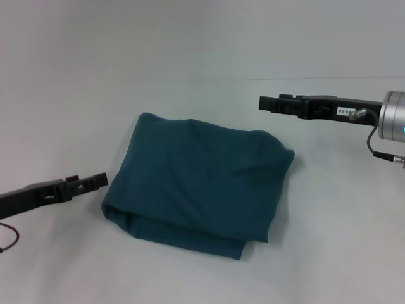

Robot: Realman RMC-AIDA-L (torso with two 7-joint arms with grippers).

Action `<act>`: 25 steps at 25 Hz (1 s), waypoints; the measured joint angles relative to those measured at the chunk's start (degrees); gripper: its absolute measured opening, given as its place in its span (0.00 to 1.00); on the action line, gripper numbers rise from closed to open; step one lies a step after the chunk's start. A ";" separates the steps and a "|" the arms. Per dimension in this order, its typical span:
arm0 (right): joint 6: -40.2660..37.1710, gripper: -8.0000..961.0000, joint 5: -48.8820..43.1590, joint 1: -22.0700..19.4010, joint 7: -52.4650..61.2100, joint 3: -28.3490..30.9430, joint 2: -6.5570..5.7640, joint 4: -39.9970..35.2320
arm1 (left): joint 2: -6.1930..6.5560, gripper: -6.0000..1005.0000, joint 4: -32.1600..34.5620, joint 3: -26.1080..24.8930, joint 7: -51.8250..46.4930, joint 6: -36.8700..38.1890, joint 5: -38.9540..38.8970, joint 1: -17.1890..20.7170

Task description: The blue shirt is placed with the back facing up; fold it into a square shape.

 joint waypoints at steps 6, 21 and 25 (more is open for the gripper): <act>-0.21 0.78 0.00 -0.18 0.00 -0.09 -0.18 0.15 | 0.02 0.91 -0.26 0.02 -1.03 1.69 0.98 0.00; -0.32 0.78 -0.01 -0.80 -0.01 -0.42 -0.12 0.24 | 0.02 0.91 -2.73 0.89 -3.33 1.87 4.56 -1.36; -0.34 0.78 -0.04 -0.98 -0.01 -0.42 -0.11 0.26 | 0.06 0.91 -4.09 0.90 -3.26 1.66 4.81 -2.09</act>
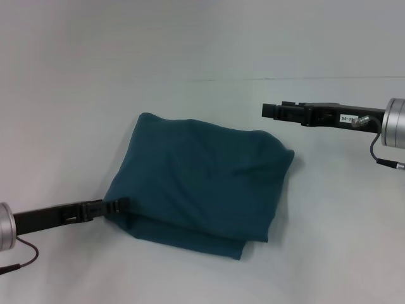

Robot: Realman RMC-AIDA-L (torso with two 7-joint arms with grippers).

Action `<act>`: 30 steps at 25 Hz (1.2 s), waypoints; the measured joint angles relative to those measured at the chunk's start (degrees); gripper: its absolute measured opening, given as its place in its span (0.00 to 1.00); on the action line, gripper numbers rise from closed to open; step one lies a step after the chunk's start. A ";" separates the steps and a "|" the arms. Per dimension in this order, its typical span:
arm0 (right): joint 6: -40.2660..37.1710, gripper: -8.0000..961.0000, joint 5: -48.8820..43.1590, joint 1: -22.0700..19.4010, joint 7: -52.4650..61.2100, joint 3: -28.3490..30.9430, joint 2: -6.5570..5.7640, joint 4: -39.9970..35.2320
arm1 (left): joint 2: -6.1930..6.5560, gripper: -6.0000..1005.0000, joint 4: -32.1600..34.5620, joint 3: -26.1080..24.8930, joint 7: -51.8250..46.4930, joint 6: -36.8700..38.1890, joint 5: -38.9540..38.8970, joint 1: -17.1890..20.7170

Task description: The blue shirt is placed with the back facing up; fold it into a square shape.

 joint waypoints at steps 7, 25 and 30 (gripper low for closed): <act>-0.02 0.78 -0.05 -0.45 0.00 0.00 0.00 0.02 | 0.10 0.91 -0.72 0.00 0.31 -0.17 0.05 -0.99; -0.02 0.77 -0.05 -0.75 0.00 0.09 -0.01 0.02 | 0.06 0.91 -1.64 -0.18 -0.06 -0.08 -0.01 -1.83; -0.02 0.77 -0.04 -0.97 0.02 0.01 -0.01 0.02 | 0.27 0.85 -1.67 0.14 -0.05 -0.16 0.03 -2.06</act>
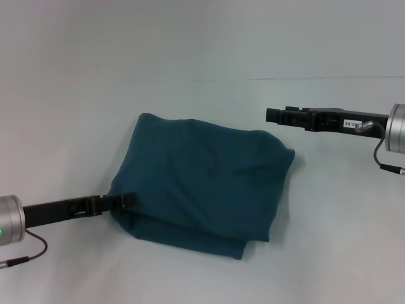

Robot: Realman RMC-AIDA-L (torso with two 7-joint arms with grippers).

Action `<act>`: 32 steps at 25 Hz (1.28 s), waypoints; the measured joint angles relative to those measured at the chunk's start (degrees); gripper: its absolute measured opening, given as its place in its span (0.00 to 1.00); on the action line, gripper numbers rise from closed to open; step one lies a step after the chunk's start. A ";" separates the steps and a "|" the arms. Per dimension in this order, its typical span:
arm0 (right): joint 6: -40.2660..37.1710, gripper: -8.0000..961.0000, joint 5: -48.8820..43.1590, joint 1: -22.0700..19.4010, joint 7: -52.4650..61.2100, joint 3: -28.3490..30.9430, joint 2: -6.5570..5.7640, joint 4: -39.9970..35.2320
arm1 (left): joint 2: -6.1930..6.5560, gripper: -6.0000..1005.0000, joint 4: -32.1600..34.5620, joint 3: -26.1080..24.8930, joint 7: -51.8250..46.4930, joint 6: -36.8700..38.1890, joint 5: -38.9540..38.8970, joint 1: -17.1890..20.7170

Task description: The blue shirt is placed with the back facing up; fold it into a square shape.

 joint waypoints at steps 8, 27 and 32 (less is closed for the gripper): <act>-0.02 0.77 0.00 -0.34 -0.01 -0.01 0.00 0.00 | 0.04 0.53 -0.66 0.39 -0.06 -0.80 0.16 -0.50; -0.99 0.77 0.00 -1.30 -0.07 -0.12 -0.23 0.04 | -0.52 0.05 -5.57 0.16 0.22 -0.86 -0.50 -5.34; -1.33 0.77 0.00 -1.63 -0.11 0.05 -0.56 -0.11 | -1.04 0.05 -7.78 0.07 1.05 -1.56 -0.53 -8.38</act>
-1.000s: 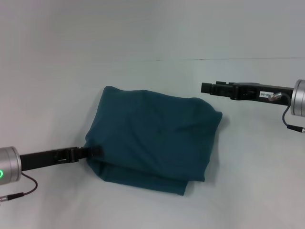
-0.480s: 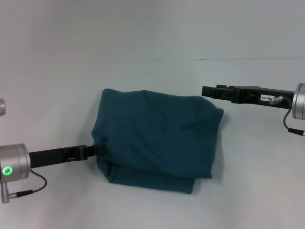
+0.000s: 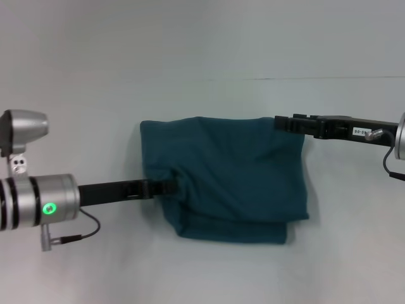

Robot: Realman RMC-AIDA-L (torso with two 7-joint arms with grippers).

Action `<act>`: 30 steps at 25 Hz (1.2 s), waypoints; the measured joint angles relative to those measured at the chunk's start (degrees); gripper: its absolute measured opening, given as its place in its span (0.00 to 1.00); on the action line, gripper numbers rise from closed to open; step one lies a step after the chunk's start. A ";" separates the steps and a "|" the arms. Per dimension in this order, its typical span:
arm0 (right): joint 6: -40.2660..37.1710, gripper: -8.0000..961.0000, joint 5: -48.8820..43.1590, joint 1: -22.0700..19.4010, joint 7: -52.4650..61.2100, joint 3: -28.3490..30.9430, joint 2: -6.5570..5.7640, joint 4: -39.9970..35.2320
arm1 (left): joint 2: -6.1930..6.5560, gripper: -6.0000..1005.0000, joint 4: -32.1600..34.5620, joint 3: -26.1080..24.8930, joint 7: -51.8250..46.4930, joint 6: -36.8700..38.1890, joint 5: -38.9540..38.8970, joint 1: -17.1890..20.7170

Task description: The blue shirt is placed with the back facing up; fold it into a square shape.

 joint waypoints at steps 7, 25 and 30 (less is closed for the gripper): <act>-0.09 0.77 0.00 -0.23 0.00 0.10 -0.46 -0.14 | -0.99 0.05 -1.84 0.02 0.84 -1.62 -0.93 -3.48; -0.25 0.77 0.00 -0.05 0.04 0.21 -1.52 -0.02 | -1.23 0.05 -3.69 0.52 1.85 -6.20 -7.27 -4.28; -0.25 0.77 0.00 -0.03 0.03 0.21 -1.60 0.10 | -1.05 0.05 -4.33 1.86 1.66 -6.56 -6.99 -3.52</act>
